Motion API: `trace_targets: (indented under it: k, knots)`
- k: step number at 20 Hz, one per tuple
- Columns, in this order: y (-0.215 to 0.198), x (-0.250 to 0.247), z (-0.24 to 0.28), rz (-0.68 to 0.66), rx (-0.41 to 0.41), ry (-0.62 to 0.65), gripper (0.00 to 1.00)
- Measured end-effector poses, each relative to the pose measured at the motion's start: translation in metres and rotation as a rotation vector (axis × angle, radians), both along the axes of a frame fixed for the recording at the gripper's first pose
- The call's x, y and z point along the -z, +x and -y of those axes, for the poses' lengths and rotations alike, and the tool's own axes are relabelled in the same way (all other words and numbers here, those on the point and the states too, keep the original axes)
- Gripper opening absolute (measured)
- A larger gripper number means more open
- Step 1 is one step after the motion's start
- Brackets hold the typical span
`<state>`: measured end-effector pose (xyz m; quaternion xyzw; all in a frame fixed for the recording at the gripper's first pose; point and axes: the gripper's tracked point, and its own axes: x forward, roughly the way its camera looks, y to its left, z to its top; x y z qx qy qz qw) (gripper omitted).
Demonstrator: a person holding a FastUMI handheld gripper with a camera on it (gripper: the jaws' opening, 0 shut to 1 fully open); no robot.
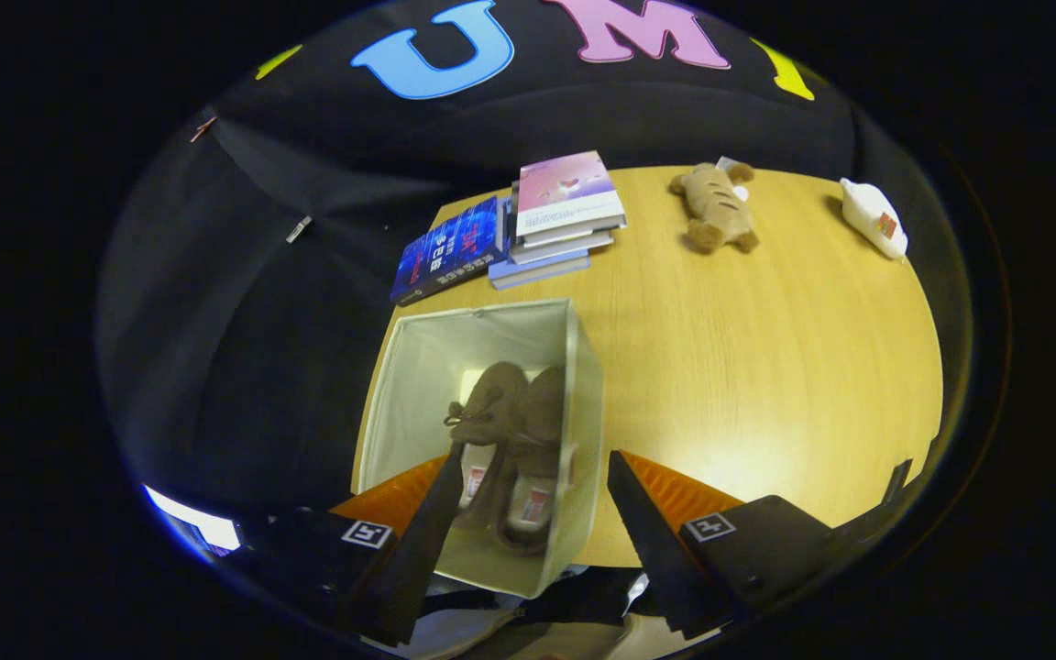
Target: Open the storage box then place both shoes into the box .Put the left shoe in first, then the right shoe, with the right side of both shoes facing outward in a uniform manner.
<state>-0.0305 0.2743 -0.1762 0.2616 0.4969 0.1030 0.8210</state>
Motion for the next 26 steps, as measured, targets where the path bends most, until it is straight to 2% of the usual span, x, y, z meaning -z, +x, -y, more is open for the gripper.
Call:
trace_targets:
  k: [8,12,21,26]
  knots:
    - [0.029,-0.021,0.136,0.269,0.105,-0.227,0.99]
    - [0.038,-0.045,0.182,0.405,0.13,-0.306,0.99]
    - [0.038,-0.129,0.238,0.738,0.204,-0.409,0.99]
    - [0.027,-0.156,0.257,0.863,0.229,-0.467,0.98]
